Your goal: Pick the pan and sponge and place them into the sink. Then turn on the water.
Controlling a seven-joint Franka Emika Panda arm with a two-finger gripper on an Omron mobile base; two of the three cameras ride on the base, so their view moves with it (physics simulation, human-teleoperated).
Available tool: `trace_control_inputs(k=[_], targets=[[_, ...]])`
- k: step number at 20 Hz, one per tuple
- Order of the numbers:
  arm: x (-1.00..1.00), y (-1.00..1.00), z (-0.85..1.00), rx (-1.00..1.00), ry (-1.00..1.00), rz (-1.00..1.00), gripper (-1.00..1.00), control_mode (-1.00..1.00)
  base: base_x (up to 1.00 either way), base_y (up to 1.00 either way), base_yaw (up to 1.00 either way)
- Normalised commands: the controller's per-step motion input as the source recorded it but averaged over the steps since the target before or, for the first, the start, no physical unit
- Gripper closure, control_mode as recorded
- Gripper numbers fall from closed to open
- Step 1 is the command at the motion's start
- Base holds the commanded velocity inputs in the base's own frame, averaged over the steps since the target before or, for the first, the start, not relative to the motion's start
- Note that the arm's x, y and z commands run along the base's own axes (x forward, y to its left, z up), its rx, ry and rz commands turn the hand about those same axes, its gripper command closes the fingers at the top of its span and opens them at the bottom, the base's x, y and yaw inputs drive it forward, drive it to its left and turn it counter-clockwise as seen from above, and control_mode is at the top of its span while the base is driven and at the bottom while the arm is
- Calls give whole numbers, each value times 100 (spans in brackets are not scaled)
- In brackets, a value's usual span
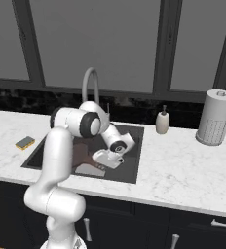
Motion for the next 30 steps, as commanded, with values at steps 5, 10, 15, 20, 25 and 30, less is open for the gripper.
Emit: trace_control_inputs(k=[5,10,15,20,25,30], targets=[[31,0,-56,0,0,0,100,-100,0,0,0],[25,3,-53,0,-4,0,100,-100,0,0,0],[8,14,-38,-1,-11,0,100,-100,0,0,0],[1,29,-23,-9,-20,0,-100,-100,0,0,0],[4,18,-1,-9,-25,0,-100,-100,0,0,0],[21,4,1,-6,-21,0,-100,-100,0,0,0]])
